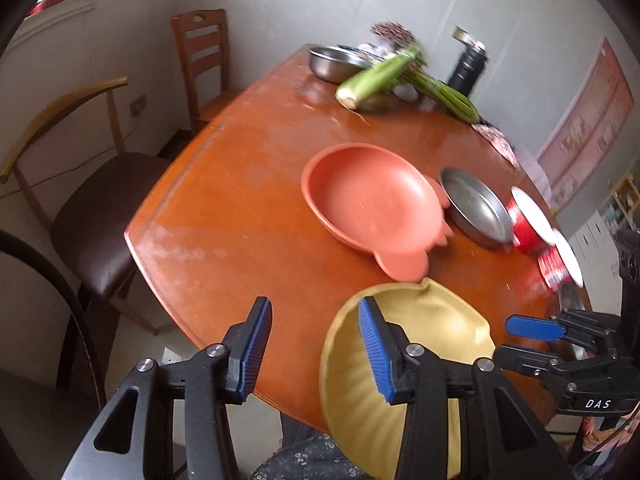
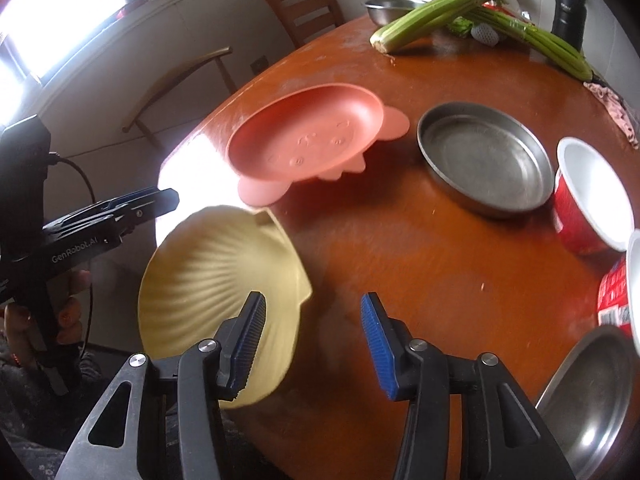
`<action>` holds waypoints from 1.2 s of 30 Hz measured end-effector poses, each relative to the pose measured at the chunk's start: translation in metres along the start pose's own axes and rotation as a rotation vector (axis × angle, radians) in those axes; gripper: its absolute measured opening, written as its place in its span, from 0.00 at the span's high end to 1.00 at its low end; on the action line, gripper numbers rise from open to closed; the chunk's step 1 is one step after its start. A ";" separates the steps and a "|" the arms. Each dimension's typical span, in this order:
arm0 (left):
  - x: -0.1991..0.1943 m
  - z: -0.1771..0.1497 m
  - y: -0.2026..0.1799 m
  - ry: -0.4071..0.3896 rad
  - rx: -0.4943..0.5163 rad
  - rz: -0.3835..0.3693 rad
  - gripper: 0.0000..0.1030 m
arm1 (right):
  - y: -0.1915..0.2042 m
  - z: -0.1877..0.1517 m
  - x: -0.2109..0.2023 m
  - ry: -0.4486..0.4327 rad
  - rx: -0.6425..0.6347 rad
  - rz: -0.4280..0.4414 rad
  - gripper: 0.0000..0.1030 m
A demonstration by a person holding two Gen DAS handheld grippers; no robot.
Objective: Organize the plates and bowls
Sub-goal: 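Lower the yellow plate onto the orange plate and open the left gripper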
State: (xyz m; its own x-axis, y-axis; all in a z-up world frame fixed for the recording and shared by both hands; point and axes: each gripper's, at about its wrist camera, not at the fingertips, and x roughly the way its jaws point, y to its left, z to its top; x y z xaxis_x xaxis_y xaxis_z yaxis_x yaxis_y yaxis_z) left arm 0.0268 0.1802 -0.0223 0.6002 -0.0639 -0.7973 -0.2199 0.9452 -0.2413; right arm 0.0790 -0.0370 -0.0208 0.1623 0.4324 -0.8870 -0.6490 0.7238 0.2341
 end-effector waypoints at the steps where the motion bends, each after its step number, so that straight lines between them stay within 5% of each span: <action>1: 0.000 -0.003 -0.003 0.003 0.007 -0.009 0.56 | 0.000 -0.005 0.000 0.004 0.005 0.004 0.50; 11: 0.006 -0.025 -0.015 0.036 0.043 -0.028 0.56 | 0.019 -0.037 0.011 0.035 0.011 0.059 0.50; 17: 0.014 -0.031 -0.020 0.063 0.024 -0.039 0.73 | 0.026 -0.042 0.012 0.019 0.018 0.055 0.52; 22: 0.012 -0.036 -0.022 0.062 0.001 -0.035 0.74 | 0.028 -0.042 0.013 0.017 0.033 0.038 0.52; 36: -0.016 0.016 -0.021 -0.052 -0.006 -0.024 0.74 | 0.029 0.015 -0.025 -0.100 -0.006 0.012 0.52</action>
State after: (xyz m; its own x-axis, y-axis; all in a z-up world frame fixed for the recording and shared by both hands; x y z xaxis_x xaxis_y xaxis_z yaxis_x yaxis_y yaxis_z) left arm 0.0341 0.1668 0.0047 0.6446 -0.0696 -0.7613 -0.2093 0.9417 -0.2633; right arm 0.0672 -0.0187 0.0140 0.2276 0.4925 -0.8400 -0.6560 0.7151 0.2415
